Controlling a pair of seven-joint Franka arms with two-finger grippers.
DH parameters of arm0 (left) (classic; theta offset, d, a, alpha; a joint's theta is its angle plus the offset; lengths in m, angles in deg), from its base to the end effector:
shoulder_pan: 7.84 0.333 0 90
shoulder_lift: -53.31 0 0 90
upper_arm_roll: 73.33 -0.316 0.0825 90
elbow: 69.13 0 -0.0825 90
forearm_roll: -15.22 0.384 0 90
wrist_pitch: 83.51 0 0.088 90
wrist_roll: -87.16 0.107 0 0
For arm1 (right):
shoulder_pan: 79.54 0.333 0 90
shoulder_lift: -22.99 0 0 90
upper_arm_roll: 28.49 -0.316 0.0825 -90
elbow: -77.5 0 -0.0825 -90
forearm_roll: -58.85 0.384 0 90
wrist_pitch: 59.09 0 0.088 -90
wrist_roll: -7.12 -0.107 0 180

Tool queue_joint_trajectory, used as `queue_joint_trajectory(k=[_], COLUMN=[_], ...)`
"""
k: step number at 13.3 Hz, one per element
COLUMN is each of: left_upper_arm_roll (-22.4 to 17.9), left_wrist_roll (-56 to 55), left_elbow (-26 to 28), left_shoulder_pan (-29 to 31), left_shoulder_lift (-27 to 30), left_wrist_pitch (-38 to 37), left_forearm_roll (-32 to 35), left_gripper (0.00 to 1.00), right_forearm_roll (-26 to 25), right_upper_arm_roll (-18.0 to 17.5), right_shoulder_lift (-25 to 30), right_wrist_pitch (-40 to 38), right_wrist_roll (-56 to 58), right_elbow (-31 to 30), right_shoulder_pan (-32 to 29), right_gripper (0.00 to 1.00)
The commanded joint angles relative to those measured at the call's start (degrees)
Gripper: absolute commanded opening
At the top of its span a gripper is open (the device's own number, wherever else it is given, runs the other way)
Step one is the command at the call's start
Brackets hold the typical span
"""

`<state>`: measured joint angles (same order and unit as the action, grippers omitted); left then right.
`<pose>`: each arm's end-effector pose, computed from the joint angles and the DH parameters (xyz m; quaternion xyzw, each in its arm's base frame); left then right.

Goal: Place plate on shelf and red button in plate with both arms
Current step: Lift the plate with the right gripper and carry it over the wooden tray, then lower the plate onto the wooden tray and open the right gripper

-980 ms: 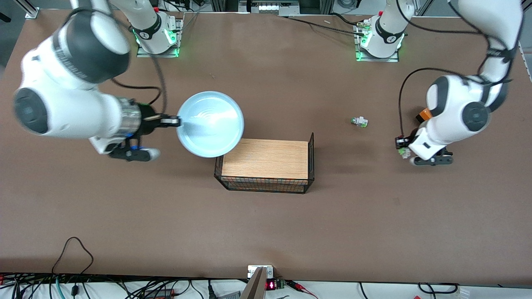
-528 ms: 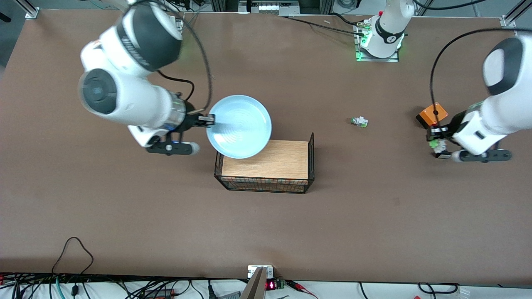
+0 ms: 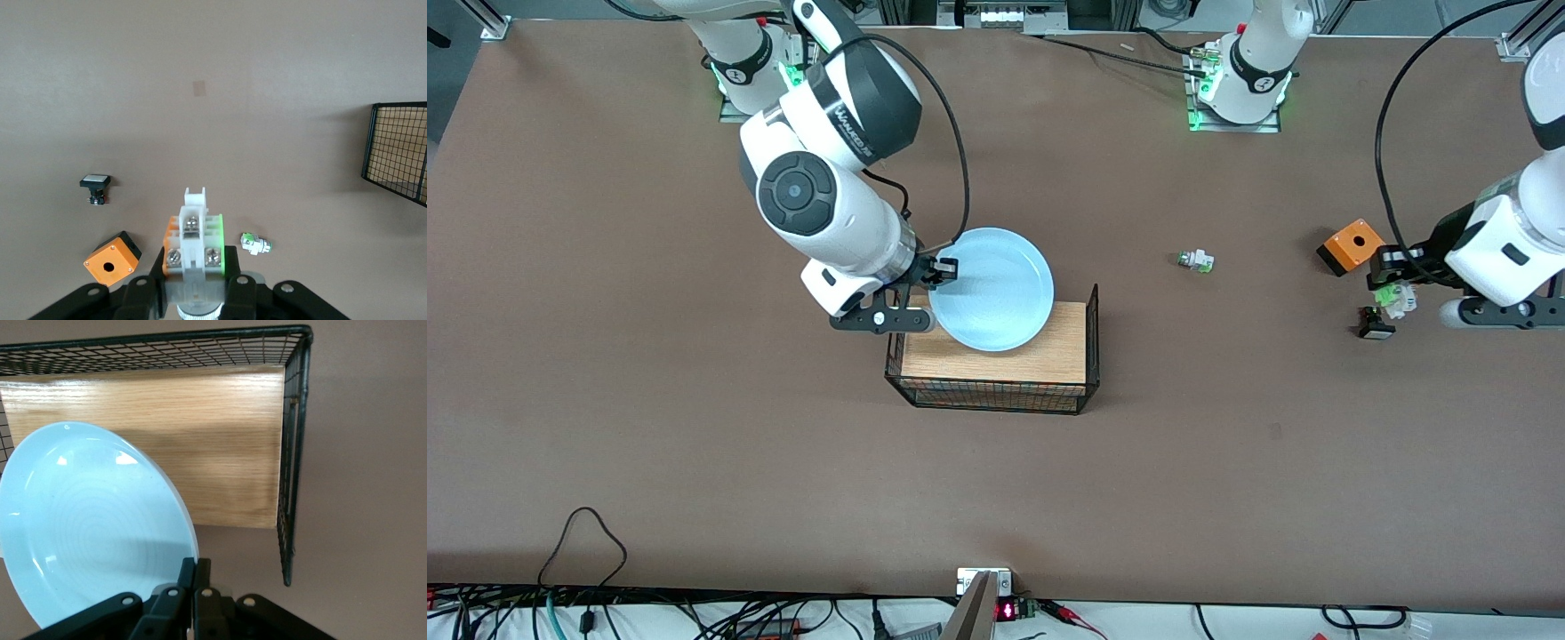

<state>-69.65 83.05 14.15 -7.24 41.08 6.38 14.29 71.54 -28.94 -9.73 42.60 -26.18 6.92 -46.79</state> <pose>0.6139 -0.0309 0.5548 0.9986 0.0098 -0.0496 0.0118 0.5914 0.4082 0.4389 -0.9935 0.0254 0.0720 0.0844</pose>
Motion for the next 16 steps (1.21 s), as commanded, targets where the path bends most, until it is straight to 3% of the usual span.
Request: queue_joint_trajectory(k=[1,7,16], left_upper_arm_roll=[-0.16,-0.07,-0.07], left_wrist_roll=[0.59,0.68,0.68], left_elbow=[-2.24,-2.33,-2.33], left_shoulder_pan=[-0.16,-0.34,-0.34], left_shoulder_lift=[-1.66,-1.66,-1.57], left_wrist_pitch=[-1.56,-2.09,-2.26], left_forearm_roll=[-0.03,-0.03,-0.12], left_gripper=[0.00,0.00,0.00], right_forearm_roll=[-1.97,-5.65,-6.62], right_upper_arm_roll=[0.54,0.54,0.80], right_shoulder_lift=[-0.06,-3.66,-5.86], right_wrist_pitch=[3.25,9.05,11.08], right_wrist_roll=[-2.29,-3.78,-4.23], right_elbow=[-1.31,-1.49,-1.49], right_shoulder_pan=[1.79,4.52,4.52], right_gripper=[0.00,0.00,0.00])
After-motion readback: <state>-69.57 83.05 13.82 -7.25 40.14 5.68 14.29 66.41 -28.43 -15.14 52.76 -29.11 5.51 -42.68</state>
